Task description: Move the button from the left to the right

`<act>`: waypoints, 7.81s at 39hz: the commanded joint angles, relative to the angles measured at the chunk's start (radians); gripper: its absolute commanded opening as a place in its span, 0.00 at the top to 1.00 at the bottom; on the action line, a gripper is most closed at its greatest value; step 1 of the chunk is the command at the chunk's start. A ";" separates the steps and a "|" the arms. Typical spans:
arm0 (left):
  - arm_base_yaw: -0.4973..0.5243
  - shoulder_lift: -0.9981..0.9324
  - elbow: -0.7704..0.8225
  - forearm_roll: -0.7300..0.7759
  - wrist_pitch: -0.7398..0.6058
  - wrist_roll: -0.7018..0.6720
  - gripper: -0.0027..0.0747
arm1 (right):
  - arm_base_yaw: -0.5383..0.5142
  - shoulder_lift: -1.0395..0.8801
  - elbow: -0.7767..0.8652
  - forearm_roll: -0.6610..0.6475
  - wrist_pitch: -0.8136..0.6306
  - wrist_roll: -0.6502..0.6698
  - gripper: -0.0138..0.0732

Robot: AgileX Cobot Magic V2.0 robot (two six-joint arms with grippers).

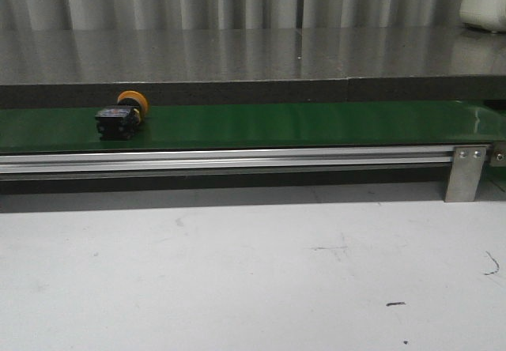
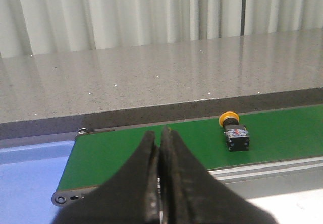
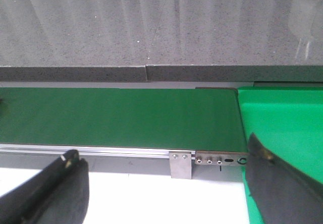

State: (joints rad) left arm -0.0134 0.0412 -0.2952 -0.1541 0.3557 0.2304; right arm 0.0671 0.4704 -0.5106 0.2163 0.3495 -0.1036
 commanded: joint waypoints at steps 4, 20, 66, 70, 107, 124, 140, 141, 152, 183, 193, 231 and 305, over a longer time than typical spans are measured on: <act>-0.006 0.011 -0.025 -0.015 -0.082 -0.012 0.99 | 0.001 0.010 -0.036 0.004 -0.076 -0.001 0.10; -0.006 0.011 -0.025 -0.015 -0.082 -0.012 0.99 | 0.001 0.010 -0.036 0.004 -0.076 -0.001 0.10; -0.006 0.011 -0.025 -0.015 -0.082 -0.012 0.99 | 0.001 0.010 -0.036 0.004 -0.076 -0.001 0.10; -0.006 0.011 -0.025 -0.015 -0.082 -0.012 0.99 | 0.001 0.010 -0.036 0.004 -0.076 -0.001 0.10; -0.006 0.011 -0.025 -0.015 -0.082 -0.012 0.99 | 0.001 0.018 -0.037 0.004 -0.088 -0.001 0.10; -0.006 0.011 -0.025 -0.015 -0.082 -0.012 0.99 | 0.001 0.447 -0.293 0.005 -0.036 -0.001 0.10; -0.006 0.011 -0.025 -0.015 -0.082 -0.012 0.99 | 0.001 0.967 -0.688 0.057 0.155 -0.001 0.10; -0.006 0.011 -0.025 -0.015 -0.082 -0.012 0.99 | 0.001 0.992 -0.705 0.064 0.159 -0.001 0.10; -0.006 0.011 -0.025 -0.015 -0.082 -0.012 0.99 | 0.001 1.184 -0.854 0.124 0.171 -0.001 0.10; -0.006 0.011 -0.025 -0.015 -0.082 -0.012 0.99 | -0.004 1.350 -0.923 0.118 0.196 -0.001 0.60; -0.006 0.011 -0.025 -0.015 -0.082 -0.012 0.99 | -0.080 1.264 -0.927 0.076 0.212 -0.001 0.60; -0.006 0.011 -0.025 -0.015 -0.082 -0.012 0.99 | -0.506 1.439 -0.927 -0.084 0.200 -0.001 0.26; -0.006 0.011 -0.025 -0.015 -0.082 -0.012 0.99 | 0.104 -0.274 0.161 -0.057 -0.179 -0.054 0.92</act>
State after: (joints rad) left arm -0.0134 0.0412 -0.2931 -0.1541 0.3557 0.2268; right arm 0.1705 0.2421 -0.3319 0.1560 0.2618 -0.1469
